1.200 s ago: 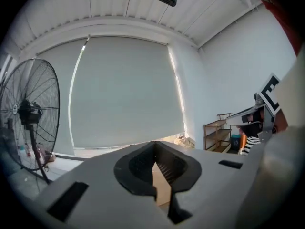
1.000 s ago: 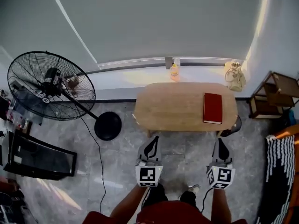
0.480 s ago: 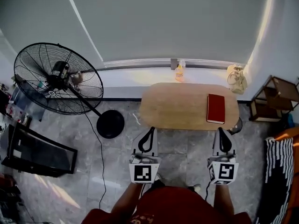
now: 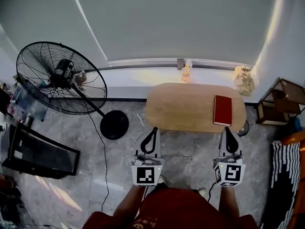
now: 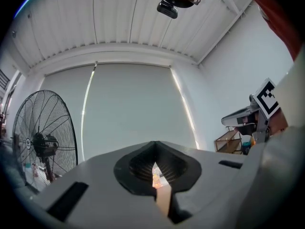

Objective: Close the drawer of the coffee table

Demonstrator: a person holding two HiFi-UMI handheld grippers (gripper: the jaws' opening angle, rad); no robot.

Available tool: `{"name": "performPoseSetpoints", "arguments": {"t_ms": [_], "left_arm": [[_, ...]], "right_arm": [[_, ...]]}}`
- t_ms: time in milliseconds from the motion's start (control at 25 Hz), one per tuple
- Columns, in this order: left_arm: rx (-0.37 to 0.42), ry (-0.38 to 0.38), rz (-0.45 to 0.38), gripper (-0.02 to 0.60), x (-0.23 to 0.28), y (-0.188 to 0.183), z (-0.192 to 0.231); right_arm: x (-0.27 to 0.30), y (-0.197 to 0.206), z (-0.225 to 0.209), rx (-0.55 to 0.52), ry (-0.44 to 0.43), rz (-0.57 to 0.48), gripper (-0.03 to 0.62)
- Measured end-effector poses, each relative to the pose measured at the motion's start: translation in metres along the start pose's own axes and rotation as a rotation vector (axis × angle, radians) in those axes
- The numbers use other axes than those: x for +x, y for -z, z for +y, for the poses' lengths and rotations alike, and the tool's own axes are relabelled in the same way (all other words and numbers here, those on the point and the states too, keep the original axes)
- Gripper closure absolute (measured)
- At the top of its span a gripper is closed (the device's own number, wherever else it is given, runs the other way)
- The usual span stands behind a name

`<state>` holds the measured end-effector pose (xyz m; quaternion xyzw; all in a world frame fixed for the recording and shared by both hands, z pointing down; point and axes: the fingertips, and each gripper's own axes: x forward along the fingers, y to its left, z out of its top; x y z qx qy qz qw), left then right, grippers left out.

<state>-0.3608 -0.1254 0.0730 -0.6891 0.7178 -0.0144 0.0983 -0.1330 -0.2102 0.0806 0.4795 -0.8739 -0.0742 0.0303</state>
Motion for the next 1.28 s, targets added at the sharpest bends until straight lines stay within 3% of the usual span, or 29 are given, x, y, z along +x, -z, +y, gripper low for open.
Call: {"name": "performPoseSetpoints", "arguments": {"t_ms": [200, 360, 1280], "left_arm": [[0.024, 0.000, -0.002, 0.574, 0.002, -0.003, -0.006], [-0.012, -0.013, 0.000, 0.574, 0.003, -0.003, -0.013], [-0.005, -0.007, 0.008, 0.574, 0.004, -0.002, -0.045]], "right_arm": [[-0.002, 0.002, -0.009, 0.005, 0.001, 0.002, 0.595], [-0.004, 0.003, -0.015, 0.010, -0.006, 0.000, 0.595], [-0.019, 0.010, -0.038, 0.002, -0.012, 0.020, 0.595]]}}
